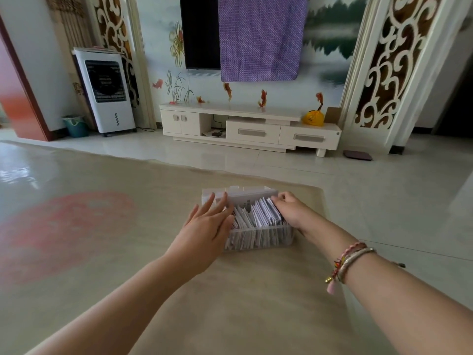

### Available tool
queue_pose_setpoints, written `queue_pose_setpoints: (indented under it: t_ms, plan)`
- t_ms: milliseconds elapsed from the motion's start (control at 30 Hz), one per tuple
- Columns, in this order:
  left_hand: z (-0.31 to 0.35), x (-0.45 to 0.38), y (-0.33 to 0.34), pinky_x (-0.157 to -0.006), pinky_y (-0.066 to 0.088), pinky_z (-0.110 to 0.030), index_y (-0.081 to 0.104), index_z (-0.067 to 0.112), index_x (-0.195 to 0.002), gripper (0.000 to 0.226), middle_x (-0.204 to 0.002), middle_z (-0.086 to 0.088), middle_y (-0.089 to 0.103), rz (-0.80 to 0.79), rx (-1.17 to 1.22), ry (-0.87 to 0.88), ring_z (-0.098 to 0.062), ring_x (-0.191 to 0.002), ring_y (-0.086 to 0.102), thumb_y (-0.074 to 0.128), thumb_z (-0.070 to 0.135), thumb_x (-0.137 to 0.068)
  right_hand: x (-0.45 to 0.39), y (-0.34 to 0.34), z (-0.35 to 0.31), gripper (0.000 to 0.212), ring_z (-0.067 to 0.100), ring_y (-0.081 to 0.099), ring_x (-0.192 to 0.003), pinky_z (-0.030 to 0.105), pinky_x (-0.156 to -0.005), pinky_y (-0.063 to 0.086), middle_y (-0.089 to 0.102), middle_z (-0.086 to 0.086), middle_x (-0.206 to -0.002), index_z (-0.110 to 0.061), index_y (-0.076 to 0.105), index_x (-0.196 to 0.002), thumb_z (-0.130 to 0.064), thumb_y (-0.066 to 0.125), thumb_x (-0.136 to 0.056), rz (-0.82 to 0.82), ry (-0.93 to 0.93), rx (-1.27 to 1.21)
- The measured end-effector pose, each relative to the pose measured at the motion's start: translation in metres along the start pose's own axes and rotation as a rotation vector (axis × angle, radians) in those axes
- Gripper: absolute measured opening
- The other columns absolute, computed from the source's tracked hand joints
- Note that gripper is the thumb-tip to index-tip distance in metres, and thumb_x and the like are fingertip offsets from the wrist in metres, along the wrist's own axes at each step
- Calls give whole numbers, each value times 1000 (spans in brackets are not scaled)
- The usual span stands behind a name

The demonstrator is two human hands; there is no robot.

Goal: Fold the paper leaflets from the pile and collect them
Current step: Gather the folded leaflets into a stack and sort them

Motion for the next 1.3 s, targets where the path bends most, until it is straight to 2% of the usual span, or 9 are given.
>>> queue_pose_setpoints:
  t_ms: [167,333,600,700,800,900,1100,1200,1300]
  plan:
    - [-13,0,-25,-120,9,-35,14,28,-153,58,-160,12,5,245,530,-223,-8,-147,3,33,43,-101,3,6,5,73,25,21,-145,42,-116,18,19,3,-160,-14,21,-152,-61,29,-96,-27,82,-147]
    - [-59,-24,-7,-111,31,-42,38,6,-141,60,-133,-7,49,166,937,-710,-26,-123,47,36,49,-100,4,8,8,52,28,35,-136,39,-112,28,36,10,-151,-8,35,-143,-40,39,-102,-9,105,-165]
    - [-51,-32,12,-82,46,-37,50,1,-119,42,-101,-11,59,157,1129,-804,-24,-93,57,31,36,-104,8,5,8,87,30,32,-140,53,-116,20,33,8,-154,-24,32,-149,-81,21,-84,-91,184,-266]
    - [-64,-36,9,-76,42,-31,56,3,-119,28,-90,-5,57,223,1110,-810,-20,-90,54,38,14,-101,3,-1,8,89,29,44,-127,55,-111,27,49,10,-128,-18,42,-143,-80,20,-84,-52,217,-340]
    - [-61,-40,-4,-95,45,-32,63,15,-110,33,-104,3,64,313,1167,-711,-18,-109,56,42,-5,-95,6,-1,-3,71,28,44,-130,48,-112,27,49,6,-136,-19,37,-146,-65,18,-96,13,94,-422]
    - [-54,-34,-25,-103,35,-37,66,21,-90,42,-98,7,67,403,1193,-600,-16,-106,56,39,-12,-87,16,-17,-18,58,25,48,-127,39,-107,35,59,1,-124,-15,59,-115,-49,15,-102,158,-168,-484]
    - [-11,-2,-75,-78,45,-20,66,3,-78,27,-76,-3,72,479,801,-124,-11,-80,63,42,-1,-88,47,-38,-22,71,4,56,-102,7,-90,32,65,-4,-104,-16,65,-93,-63,13,-96,230,-500,-120]
    - [6,11,-66,-100,39,-30,65,29,-109,29,-113,23,63,240,255,95,2,-108,52,49,46,-93,72,-27,-21,64,3,45,-124,13,-103,30,54,-12,-131,-27,58,-116,-74,26,-85,131,-633,235]
    - [13,19,-39,-120,-1,-36,26,39,-147,75,-154,21,19,3,-305,299,-2,-144,12,37,75,-82,86,-8,-21,76,-1,4,-144,28,-117,3,13,-21,-153,-37,26,-148,-75,38,-83,3,-721,694]
Point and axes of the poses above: each hand's wrist, its own x-axis away from the middle knuckle, its own y-axis out of the palm, z = x × y, the point moved 6 cm from there along -x, towards the middle knuckle
